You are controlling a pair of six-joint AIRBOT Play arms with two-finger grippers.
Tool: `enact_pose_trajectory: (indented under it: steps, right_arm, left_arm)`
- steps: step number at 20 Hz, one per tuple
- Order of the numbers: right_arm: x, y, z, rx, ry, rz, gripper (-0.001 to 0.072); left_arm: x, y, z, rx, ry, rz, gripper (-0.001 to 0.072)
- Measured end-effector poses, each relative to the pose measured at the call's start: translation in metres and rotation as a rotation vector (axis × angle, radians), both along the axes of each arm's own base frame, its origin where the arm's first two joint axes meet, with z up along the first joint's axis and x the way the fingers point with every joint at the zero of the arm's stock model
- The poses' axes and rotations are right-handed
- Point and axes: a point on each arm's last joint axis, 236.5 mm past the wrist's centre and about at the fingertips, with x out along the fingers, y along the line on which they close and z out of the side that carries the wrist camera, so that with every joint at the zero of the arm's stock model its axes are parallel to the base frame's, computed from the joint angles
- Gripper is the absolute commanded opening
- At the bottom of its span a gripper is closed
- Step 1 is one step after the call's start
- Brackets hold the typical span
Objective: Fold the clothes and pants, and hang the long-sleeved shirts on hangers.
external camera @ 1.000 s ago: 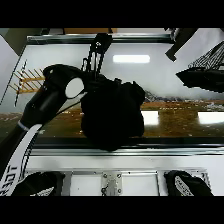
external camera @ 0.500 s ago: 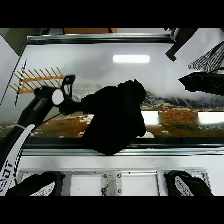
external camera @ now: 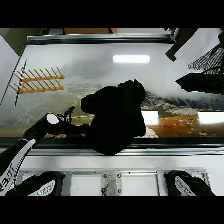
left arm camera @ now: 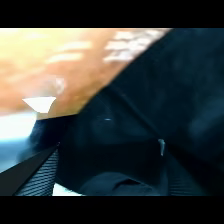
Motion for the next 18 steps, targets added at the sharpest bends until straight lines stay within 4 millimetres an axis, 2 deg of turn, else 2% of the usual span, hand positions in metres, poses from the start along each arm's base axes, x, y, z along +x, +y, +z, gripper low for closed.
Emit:
enact_pose_trajectory:
  steps: [1,3,5,8,10,11,13,18]
  right_arm:
    - [0.002,0.000,-0.003,0.002,0.008,0.000,0.0015]
    - [0.006,-0.001,-0.011,0.008,0.030,-0.002,0.0015]
    - [0.011,-0.002,-0.022,0.013,0.061,-0.003,0.0015]
    - [0.022,-0.002,-0.047,0.026,0.127,-0.001,0.0015]
    - [0.032,0.000,-0.070,0.034,0.180,0.005,0.0021]
    - [0.038,0.001,-0.083,0.039,0.207,0.006,0.0095]
    - [0.051,0.002,-0.112,0.048,0.259,0.001,0.0633]
    - [0.086,0.009,-0.196,0.106,0.379,-0.038,0.0648]
  left_arm:
    - [-0.002,-0.006,-0.002,-0.034,0.017,0.006,0.0694]
    - [-0.005,-0.014,-0.006,-0.079,0.050,0.013,0.0277]
    - [-0.008,-0.020,-0.009,-0.109,0.075,0.017,0.0031]
    - [-0.008,-0.022,-0.010,-0.127,0.083,0.015,0.0012]
    - [0.000,-0.017,-0.005,-0.119,0.062,0.005,0.0012]
    - [0.008,-0.011,0.000,-0.104,0.041,0.001,0.0012]
    - [0.028,0.009,0.016,-0.061,-0.015,0.008,0.0012]
    - [0.074,0.073,0.070,0.071,-0.189,0.089,0.0012]
